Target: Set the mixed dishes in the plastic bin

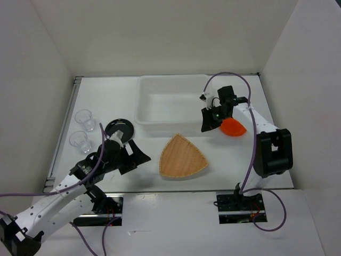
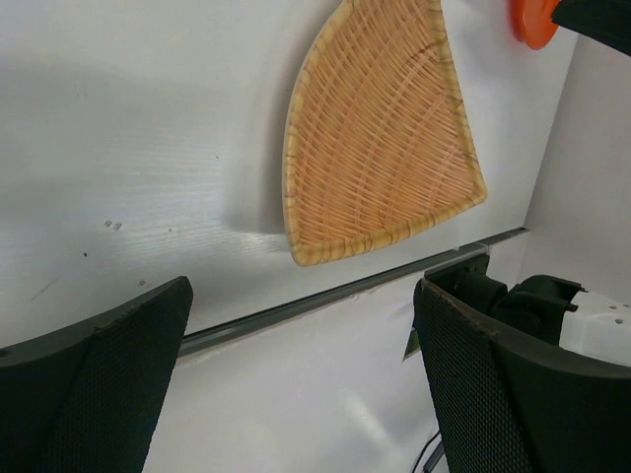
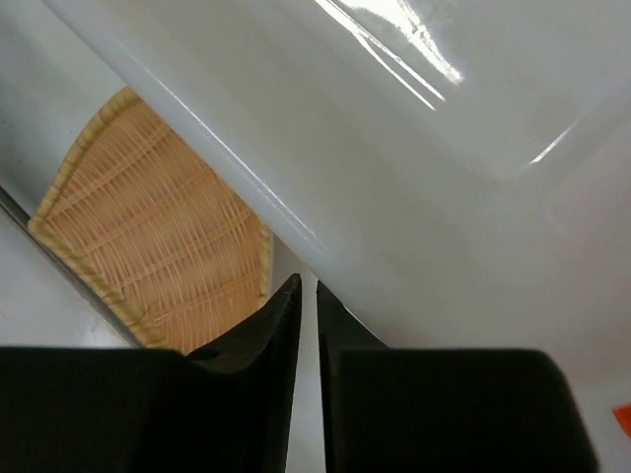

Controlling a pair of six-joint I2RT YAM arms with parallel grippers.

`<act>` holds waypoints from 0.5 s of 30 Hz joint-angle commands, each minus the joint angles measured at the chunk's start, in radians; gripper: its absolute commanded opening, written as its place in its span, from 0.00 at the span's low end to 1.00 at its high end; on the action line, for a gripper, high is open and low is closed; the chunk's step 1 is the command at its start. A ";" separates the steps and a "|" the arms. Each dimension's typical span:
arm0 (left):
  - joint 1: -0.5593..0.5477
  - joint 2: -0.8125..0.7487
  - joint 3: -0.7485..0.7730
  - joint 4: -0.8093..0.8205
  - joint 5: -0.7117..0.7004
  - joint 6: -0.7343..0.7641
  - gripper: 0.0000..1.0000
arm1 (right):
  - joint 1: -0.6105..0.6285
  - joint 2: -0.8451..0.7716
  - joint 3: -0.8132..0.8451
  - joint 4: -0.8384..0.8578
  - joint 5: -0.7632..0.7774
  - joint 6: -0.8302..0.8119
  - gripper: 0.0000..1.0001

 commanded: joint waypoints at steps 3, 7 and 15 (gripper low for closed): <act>0.005 0.018 0.083 -0.002 -0.006 0.022 0.99 | 0.007 0.078 0.047 0.131 0.003 0.044 0.15; 0.005 0.006 0.083 -0.023 -0.006 0.022 0.99 | 0.007 0.149 0.108 0.140 -0.008 0.054 0.15; 0.005 -0.046 0.062 -0.053 -0.006 -0.027 1.00 | 0.007 0.021 0.021 0.029 -0.164 0.091 0.98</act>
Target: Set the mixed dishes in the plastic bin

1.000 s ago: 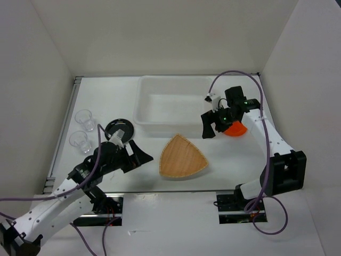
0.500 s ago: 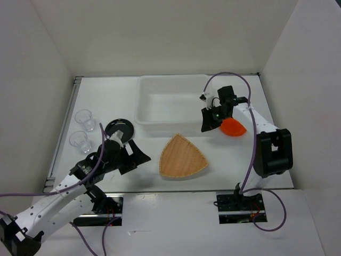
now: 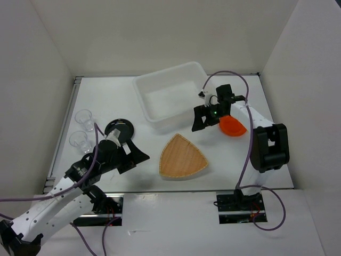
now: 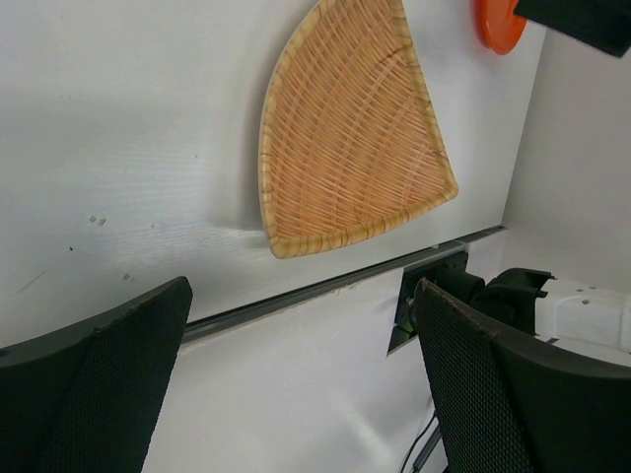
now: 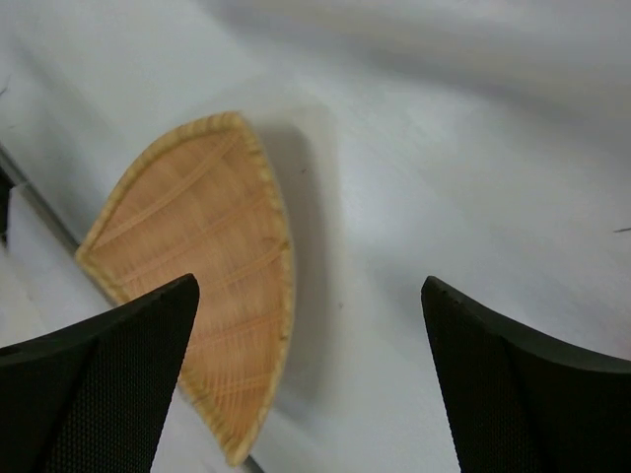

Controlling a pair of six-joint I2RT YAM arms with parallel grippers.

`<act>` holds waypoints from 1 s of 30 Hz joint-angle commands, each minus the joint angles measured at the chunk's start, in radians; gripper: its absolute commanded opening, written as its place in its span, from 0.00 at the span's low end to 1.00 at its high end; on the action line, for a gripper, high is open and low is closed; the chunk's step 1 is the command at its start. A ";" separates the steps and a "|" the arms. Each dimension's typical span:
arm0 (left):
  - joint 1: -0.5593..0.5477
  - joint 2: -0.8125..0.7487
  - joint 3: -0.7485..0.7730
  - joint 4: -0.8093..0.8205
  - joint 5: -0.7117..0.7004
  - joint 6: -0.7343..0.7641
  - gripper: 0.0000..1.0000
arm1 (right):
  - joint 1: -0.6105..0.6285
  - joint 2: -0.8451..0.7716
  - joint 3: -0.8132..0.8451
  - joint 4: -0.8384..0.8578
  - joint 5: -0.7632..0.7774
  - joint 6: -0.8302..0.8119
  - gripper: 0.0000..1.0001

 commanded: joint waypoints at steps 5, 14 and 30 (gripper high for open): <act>0.004 -0.045 -0.023 0.002 -0.006 -0.058 1.00 | 0.017 -0.133 -0.160 -0.088 -0.142 0.075 0.98; 0.004 0.039 -0.003 0.042 0.005 -0.039 1.00 | 0.160 -0.080 -0.204 -0.088 -0.130 0.143 0.98; 0.013 0.719 0.340 0.326 -0.004 0.135 0.73 | 0.106 -0.327 -0.237 -0.028 -0.240 0.138 0.98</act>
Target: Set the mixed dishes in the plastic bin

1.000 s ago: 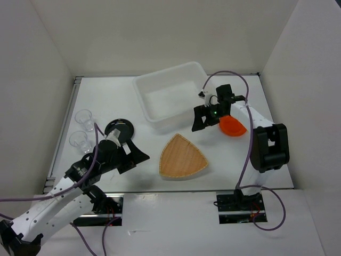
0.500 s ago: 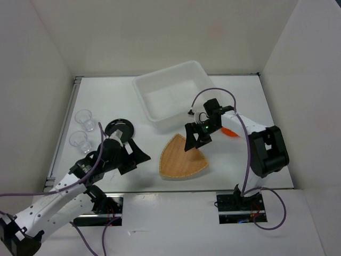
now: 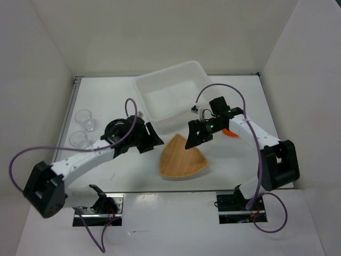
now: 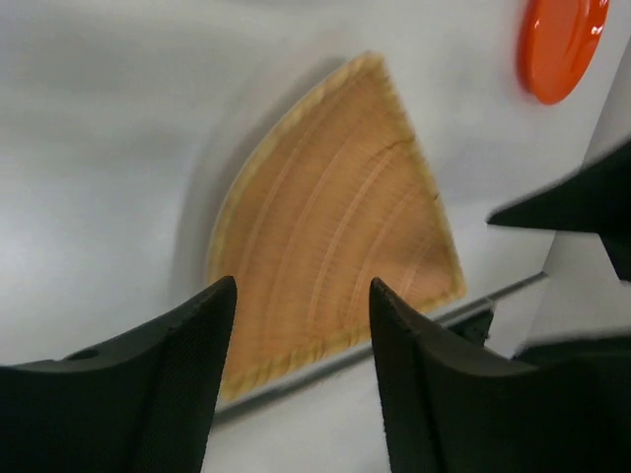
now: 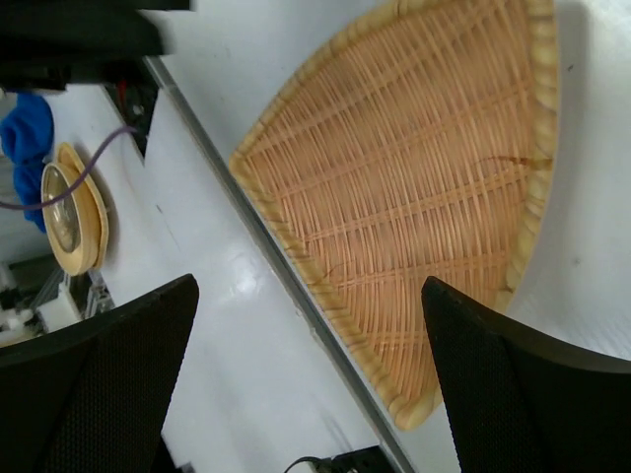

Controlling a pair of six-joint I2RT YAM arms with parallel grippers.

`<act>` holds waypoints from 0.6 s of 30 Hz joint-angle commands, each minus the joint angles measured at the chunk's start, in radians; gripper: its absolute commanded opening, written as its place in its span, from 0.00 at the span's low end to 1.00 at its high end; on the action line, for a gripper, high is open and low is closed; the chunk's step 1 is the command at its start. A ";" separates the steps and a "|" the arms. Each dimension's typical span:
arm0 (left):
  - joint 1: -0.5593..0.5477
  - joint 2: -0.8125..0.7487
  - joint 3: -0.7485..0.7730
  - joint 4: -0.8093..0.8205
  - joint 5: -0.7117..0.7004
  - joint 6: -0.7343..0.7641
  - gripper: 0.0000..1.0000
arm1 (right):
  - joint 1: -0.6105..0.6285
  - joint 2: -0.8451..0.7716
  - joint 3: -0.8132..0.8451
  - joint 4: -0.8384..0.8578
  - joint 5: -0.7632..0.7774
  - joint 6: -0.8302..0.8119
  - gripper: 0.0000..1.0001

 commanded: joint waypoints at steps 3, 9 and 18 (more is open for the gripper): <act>0.006 0.302 0.256 0.100 -0.018 0.138 0.35 | -0.125 -0.179 -0.008 0.049 -0.047 0.002 0.98; 0.039 0.490 0.412 0.054 -0.045 0.170 0.05 | -0.211 -0.305 -0.017 0.060 -0.027 0.002 0.98; 0.136 0.533 0.451 0.014 -0.090 0.193 0.01 | -0.232 -0.362 -0.017 0.060 -0.017 0.002 0.98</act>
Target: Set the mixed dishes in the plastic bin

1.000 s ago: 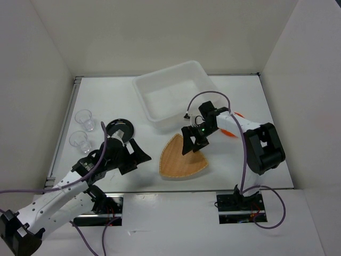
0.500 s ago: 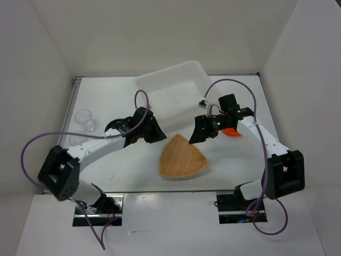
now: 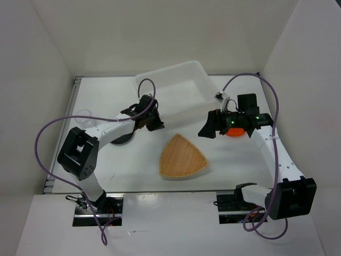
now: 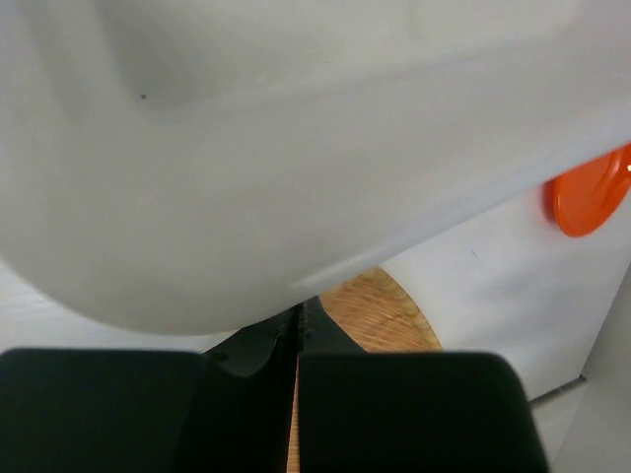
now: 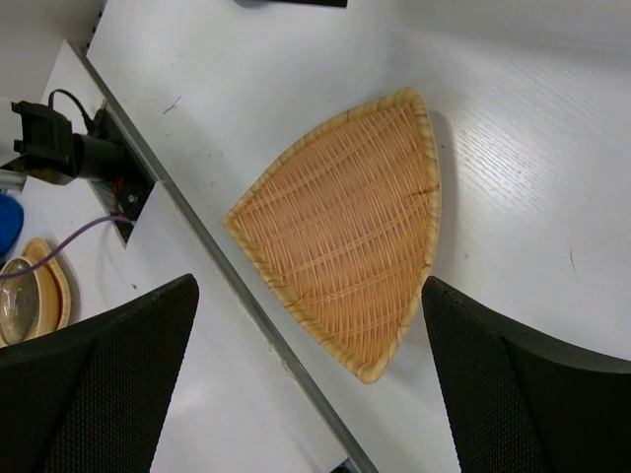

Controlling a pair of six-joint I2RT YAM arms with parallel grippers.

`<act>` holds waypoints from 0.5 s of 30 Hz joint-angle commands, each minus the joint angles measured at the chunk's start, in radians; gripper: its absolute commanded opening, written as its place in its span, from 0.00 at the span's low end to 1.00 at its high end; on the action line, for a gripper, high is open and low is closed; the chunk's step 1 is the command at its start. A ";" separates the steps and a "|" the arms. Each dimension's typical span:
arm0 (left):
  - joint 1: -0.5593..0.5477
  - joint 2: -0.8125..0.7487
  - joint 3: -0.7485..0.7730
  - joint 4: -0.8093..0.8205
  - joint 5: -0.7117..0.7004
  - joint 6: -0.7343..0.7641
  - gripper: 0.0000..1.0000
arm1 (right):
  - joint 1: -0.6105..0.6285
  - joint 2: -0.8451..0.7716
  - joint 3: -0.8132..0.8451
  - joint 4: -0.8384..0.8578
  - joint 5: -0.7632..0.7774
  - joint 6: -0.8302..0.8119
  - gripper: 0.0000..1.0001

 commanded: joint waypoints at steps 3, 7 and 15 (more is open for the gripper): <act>0.095 0.021 0.021 -0.010 -0.030 0.058 0.01 | -0.007 -0.022 -0.024 0.037 -0.001 0.011 0.98; 0.146 0.061 0.072 -0.019 -0.010 0.067 0.01 | -0.007 -0.022 -0.024 0.037 -0.010 0.011 0.98; 0.221 0.138 0.181 -0.019 0.034 0.097 0.03 | -0.007 0.057 -0.024 0.022 0.030 0.083 0.98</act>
